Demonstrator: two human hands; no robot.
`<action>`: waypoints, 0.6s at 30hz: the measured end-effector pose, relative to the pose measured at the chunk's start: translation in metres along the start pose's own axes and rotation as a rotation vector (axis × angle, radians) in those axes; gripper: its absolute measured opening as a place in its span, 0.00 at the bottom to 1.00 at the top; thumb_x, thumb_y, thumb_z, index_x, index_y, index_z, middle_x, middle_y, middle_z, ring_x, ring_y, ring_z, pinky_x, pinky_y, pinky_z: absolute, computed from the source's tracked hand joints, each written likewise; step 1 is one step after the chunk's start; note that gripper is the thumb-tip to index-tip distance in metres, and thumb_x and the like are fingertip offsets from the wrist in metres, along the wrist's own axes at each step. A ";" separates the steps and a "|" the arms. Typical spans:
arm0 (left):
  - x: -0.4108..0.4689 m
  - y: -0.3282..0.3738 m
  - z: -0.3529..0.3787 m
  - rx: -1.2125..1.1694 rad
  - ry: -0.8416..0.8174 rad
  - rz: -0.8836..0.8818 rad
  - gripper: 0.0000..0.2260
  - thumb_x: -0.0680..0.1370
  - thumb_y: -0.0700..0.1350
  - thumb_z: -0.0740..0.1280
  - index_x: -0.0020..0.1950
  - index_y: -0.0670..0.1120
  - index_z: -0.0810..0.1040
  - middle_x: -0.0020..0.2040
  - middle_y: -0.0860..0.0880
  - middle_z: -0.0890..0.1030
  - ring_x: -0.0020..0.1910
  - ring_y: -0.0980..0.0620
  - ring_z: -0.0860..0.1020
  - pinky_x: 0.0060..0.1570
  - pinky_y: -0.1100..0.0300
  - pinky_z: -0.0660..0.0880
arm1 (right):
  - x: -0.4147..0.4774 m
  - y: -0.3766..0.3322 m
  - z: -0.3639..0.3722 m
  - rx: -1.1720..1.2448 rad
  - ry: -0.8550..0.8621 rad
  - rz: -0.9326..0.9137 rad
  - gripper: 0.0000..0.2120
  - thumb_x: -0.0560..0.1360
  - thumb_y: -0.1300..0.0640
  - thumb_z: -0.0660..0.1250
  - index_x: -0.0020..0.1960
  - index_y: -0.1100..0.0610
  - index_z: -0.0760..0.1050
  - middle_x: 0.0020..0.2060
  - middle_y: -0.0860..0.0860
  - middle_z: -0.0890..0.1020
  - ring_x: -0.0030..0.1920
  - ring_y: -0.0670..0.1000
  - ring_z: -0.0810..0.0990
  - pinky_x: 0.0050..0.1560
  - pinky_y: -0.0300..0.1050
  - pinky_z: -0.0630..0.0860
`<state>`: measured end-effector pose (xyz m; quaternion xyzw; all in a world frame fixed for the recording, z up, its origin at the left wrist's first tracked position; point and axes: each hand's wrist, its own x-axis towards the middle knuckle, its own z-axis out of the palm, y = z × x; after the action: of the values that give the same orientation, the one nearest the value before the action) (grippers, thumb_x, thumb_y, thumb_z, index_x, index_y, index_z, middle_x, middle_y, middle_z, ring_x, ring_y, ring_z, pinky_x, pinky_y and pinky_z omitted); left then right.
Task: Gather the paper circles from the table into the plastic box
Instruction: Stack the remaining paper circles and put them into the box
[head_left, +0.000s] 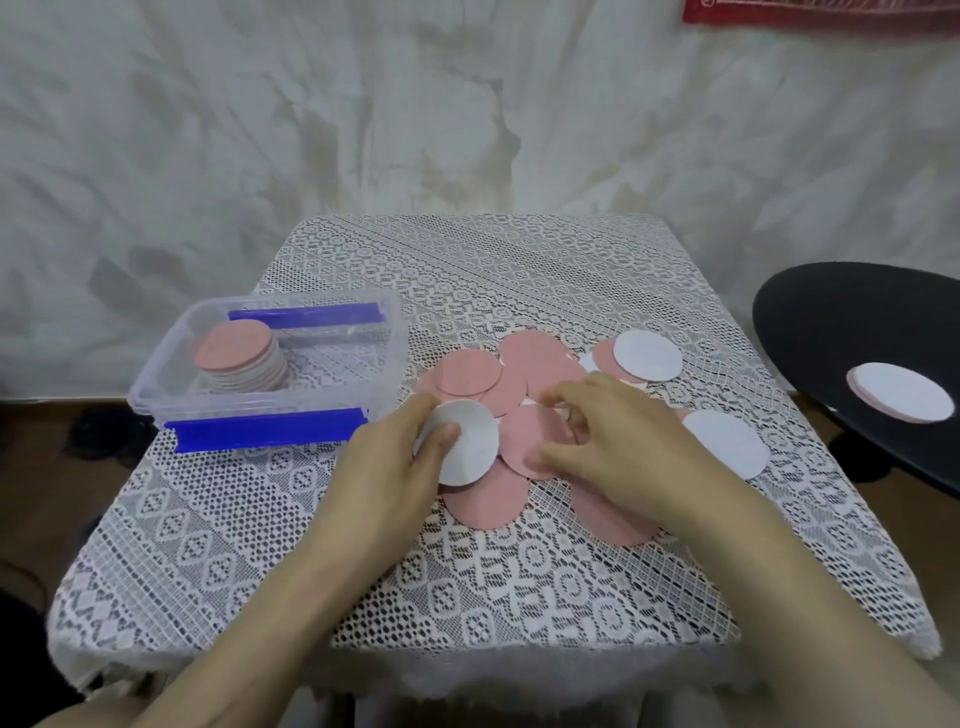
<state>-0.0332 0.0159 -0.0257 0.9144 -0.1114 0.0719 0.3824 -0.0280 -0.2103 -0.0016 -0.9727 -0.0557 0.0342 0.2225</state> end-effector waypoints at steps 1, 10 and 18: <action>0.000 -0.001 -0.001 -0.004 -0.006 -0.008 0.10 0.83 0.50 0.62 0.43 0.49 0.71 0.34 0.51 0.76 0.35 0.53 0.74 0.34 0.55 0.67 | 0.001 0.001 0.002 0.004 -0.023 0.010 0.28 0.70 0.37 0.73 0.67 0.41 0.72 0.54 0.41 0.73 0.56 0.49 0.77 0.56 0.50 0.74; -0.002 0.005 -0.005 -0.051 -0.021 -0.066 0.13 0.81 0.45 0.62 0.60 0.63 0.73 0.47 0.62 0.80 0.46 0.61 0.78 0.45 0.59 0.76 | 0.011 0.009 0.007 0.336 0.156 0.013 0.07 0.80 0.54 0.67 0.47 0.56 0.73 0.39 0.53 0.81 0.41 0.57 0.79 0.47 0.57 0.77; -0.010 0.014 -0.005 -0.217 -0.111 0.013 0.14 0.85 0.45 0.57 0.64 0.61 0.76 0.31 0.60 0.79 0.29 0.62 0.75 0.30 0.69 0.70 | -0.007 -0.006 0.017 0.543 0.079 -0.026 0.09 0.81 0.54 0.66 0.43 0.52 0.78 0.27 0.41 0.78 0.25 0.41 0.74 0.32 0.39 0.69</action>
<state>-0.0470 0.0120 -0.0150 0.8695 -0.1453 0.0113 0.4720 -0.0369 -0.1988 -0.0136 -0.8772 -0.0482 0.0070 0.4776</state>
